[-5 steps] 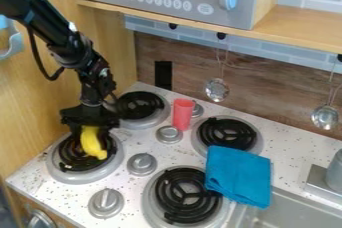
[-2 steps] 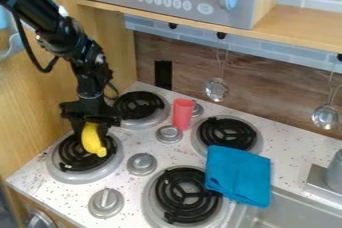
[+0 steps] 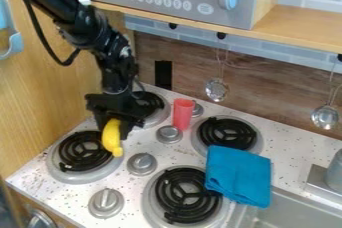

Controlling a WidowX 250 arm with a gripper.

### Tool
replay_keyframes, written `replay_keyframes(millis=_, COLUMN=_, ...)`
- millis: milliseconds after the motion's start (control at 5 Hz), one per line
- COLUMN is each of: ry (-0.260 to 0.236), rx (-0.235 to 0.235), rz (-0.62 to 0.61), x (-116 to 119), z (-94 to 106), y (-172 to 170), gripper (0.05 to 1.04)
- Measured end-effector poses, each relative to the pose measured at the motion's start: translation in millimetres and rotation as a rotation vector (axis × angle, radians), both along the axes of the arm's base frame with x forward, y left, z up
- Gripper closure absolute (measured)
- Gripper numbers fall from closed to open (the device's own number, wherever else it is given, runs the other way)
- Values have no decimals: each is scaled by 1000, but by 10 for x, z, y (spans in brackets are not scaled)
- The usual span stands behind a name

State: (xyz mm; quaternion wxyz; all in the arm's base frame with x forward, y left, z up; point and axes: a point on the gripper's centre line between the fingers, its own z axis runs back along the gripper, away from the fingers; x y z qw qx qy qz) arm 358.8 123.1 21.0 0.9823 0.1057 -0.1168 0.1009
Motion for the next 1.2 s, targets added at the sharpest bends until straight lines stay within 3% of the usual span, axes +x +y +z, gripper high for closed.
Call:
replay_keyframes(millis=200, ry=-31, rx=23, rz=-106, x=25, z=153, y=-365, gripper=477)
replay_keyframes(millis=400, ry=-59, rx=53, rz=-158, x=86, z=147, y=-619, gripper=477)
replay_keyframes(millis=800, ry=-45, rx=89, rz=-164, x=401, z=-379, y=-630, gripper=477)
replay_keyframes(millis=1000, ry=-57, rx=59, rz=-219, x=572, z=-585, y=-664, gripper=444)
replay_keyframes(millis=1200, ry=-84, rx=49, rz=-214, x=626, z=-586, y=-653, gripper=328)
